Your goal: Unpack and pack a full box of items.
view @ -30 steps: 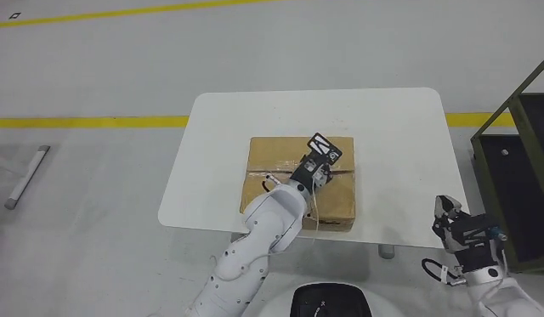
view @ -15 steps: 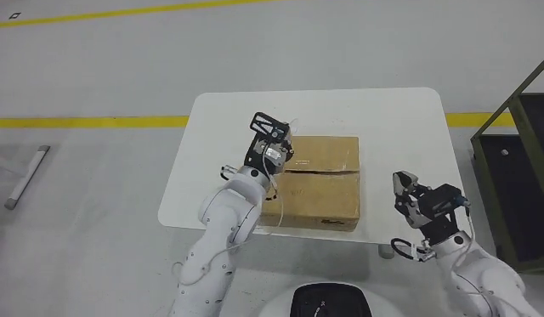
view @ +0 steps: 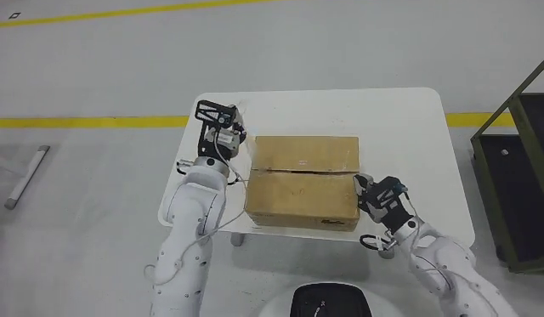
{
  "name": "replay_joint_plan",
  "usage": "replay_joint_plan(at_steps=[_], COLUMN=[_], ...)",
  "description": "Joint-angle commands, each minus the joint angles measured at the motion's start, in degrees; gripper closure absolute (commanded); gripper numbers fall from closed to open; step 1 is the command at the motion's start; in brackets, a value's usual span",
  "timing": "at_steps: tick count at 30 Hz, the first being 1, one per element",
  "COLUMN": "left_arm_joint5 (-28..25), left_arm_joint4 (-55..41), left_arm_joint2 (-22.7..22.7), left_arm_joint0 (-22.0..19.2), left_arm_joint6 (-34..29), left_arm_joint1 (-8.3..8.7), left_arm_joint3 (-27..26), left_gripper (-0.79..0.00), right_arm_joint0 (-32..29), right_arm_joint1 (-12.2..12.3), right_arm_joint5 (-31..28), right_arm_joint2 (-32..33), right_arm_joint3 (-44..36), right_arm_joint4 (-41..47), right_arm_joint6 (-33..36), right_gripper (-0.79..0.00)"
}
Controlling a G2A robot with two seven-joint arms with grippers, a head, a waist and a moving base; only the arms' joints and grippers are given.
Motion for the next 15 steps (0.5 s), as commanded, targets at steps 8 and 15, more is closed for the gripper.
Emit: replay_joint_plan(at_steps=[8,15], left_arm_joint5=[3.9,5.8], left_arm_joint4=[3.5,6.6], left_arm_joint2=[-5.3,-6.1], left_arm_joint0=[0.5,1.5], left_arm_joint6=[-0.6,-0.1], left_arm_joint1=[0.66,0.89], left_arm_joint3=[0.8,1.4], left_gripper=[0.0,0.0], right_arm_joint0=[1.3,1.1], right_arm_joint1=[0.1,0.2], right_arm_joint5=[-0.2,-0.1], right_arm_joint2=[-0.3,-0.2], right_arm_joint3=[1.6,1.4], right_arm_joint4=[-0.1,0.5], right_arm_joint6=[0.7,1.0], right_gripper=[0.0,0.0])
